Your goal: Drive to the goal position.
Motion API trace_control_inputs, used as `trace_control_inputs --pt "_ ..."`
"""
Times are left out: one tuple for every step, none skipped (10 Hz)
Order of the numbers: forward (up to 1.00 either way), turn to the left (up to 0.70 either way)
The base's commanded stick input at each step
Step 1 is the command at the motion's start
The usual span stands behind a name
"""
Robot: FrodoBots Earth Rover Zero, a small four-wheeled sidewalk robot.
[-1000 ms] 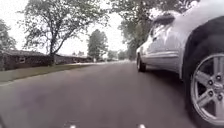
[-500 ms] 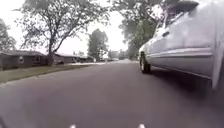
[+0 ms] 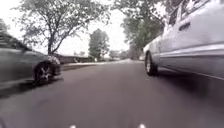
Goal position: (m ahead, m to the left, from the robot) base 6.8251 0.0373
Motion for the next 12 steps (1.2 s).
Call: trace_control_inputs --pt "1.00 -0.40" --pt "1.00 -0.40" --pt "1.00 -0.23" --pt "1.00 0.00" --pt "1.00 0.00" --pt "1.00 0.00" --pt "1.00 0.00" --pt "1.00 0.00" --pt "1.00 0.00" --pt "1.00 0.00" --pt "1.00 0.00" --pt "1.00 -0.01"
